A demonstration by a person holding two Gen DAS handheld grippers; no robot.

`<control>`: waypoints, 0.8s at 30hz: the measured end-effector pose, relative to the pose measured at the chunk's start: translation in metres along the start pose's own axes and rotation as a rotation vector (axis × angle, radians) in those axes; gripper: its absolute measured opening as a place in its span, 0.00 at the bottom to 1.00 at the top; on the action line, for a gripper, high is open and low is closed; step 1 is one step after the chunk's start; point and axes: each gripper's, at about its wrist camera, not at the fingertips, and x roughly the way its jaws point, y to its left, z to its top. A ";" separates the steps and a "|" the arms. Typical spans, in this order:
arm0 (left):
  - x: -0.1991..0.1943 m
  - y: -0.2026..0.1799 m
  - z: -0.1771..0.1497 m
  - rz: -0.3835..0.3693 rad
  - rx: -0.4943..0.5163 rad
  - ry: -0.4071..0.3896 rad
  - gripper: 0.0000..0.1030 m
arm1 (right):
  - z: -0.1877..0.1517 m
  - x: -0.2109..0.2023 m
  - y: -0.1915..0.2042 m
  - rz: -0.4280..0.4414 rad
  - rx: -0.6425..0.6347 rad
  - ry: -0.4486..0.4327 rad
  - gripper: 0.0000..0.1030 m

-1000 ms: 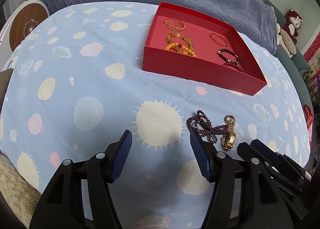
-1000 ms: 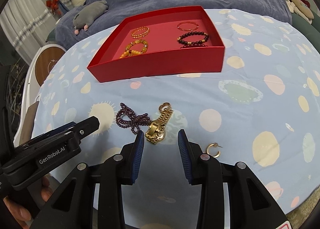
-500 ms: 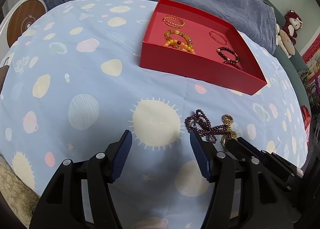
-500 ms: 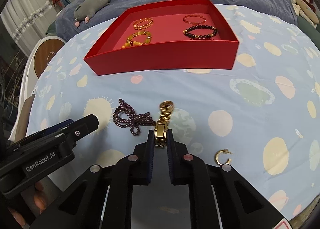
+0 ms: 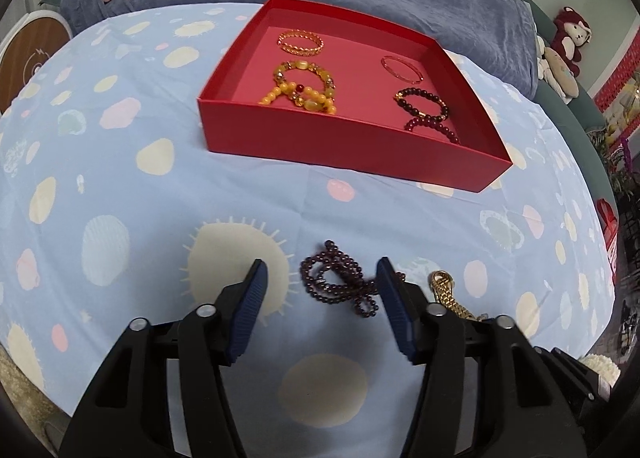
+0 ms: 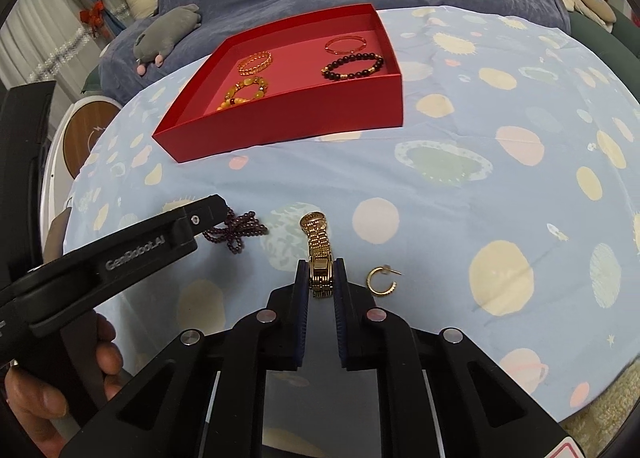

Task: Organize jewelry
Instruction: 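Grasp the gold watch with the right gripper while the left gripper grasps the purple bead strand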

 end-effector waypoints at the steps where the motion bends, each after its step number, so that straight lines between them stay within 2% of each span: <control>1: 0.003 -0.001 -0.001 0.000 -0.005 0.008 0.42 | 0.000 -0.001 -0.002 0.001 0.003 -0.001 0.11; 3: 0.007 -0.002 -0.003 -0.004 -0.013 0.022 0.33 | -0.001 -0.001 -0.006 0.006 0.015 -0.003 0.11; 5: 0.008 -0.004 -0.003 0.002 -0.009 0.015 0.33 | -0.002 -0.002 -0.009 0.014 0.028 -0.005 0.11; 8: 0.009 -0.007 -0.002 0.010 0.003 0.013 0.25 | -0.005 -0.002 -0.012 0.021 0.041 -0.003 0.11; 9: 0.009 -0.009 -0.002 0.014 0.011 0.012 0.15 | -0.005 -0.002 -0.013 0.023 0.043 -0.003 0.11; 10: 0.009 -0.010 -0.002 0.015 0.017 0.015 0.10 | -0.006 -0.002 -0.015 0.025 0.045 -0.003 0.11; 17: 0.000 -0.012 -0.005 0.017 0.039 0.009 0.07 | -0.003 -0.009 -0.022 0.028 0.066 -0.021 0.11; 24: -0.021 -0.007 -0.001 -0.022 0.042 -0.009 0.06 | 0.006 -0.026 -0.023 0.024 0.068 -0.056 0.11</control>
